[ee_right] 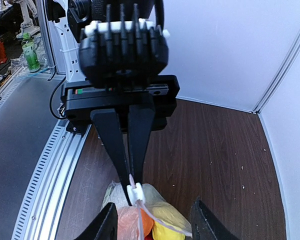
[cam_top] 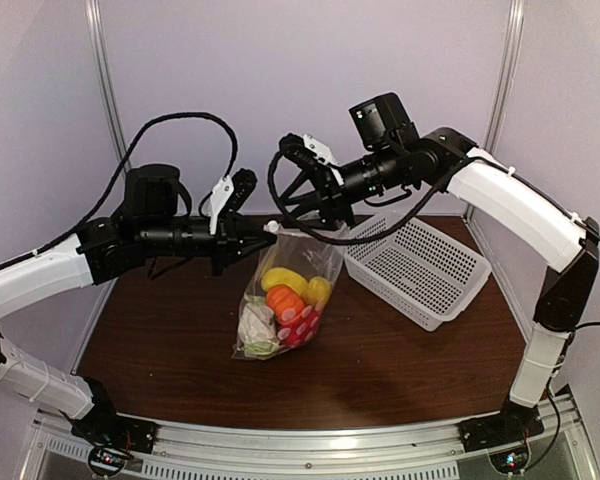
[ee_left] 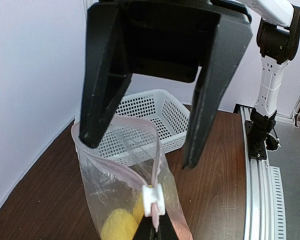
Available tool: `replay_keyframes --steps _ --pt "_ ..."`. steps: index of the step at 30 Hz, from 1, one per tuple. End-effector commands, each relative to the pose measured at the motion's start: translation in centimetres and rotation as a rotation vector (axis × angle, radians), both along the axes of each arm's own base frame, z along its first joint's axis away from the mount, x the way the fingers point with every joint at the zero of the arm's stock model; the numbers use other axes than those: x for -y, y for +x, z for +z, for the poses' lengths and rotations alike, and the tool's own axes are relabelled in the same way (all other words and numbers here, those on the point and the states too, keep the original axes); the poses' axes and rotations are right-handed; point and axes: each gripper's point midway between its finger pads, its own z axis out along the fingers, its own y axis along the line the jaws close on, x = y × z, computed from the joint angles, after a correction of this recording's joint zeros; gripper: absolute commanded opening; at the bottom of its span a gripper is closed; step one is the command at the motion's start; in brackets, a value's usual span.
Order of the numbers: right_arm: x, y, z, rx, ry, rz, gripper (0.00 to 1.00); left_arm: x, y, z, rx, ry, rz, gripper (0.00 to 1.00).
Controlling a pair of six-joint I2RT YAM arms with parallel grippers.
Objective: Place the food in the zip-top bag and seal the zipper
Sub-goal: Zip the zipper on the zipper food storage bag.
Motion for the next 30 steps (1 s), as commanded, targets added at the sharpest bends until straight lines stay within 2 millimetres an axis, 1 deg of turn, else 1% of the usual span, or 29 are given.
replay_keyframes --steps 1,4,7,14,19,21,28,30 --pt "-1.2 -0.1 -0.1 -0.039 0.026 0.023 0.49 1.1 -0.5 2.9 0.098 -0.049 -0.031 0.01" --pt "-1.4 -0.3 -1.0 -0.056 0.011 0.04 0.49 1.4 -0.6 2.8 0.1 -0.043 -0.038 0.01" --pt "-1.4 -0.4 -1.6 -0.067 -0.001 0.051 0.46 1.6 -0.5 2.6 0.1 -0.035 -0.037 0.01" --pt "-1.0 -0.8 -1.9 -0.059 -0.014 0.065 0.35 1.4 -0.3 2.2 0.103 -0.025 -0.022 0.01" --pt "-0.7 -1.0 -2.8 -0.058 -0.045 0.077 0.34 1.3 -0.1 2.0 0.113 -0.015 -0.005 0.01" --pt "-0.7 -1.2 -3.1 -0.059 -0.056 0.081 0.32 1.2 0.1 1.9 0.114 -0.012 0.001 0.01" --pt "-0.5 -1.0 -3.2 -0.047 -0.067 0.072 0.18 1.3 0.3 1.5 0.112 -0.005 0.006 0.01" --pt "-0.4 -1.0 -3.1 -0.042 -0.065 0.068 0.12 1.3 0.4 1.5 0.111 -0.005 0.011 0.01"
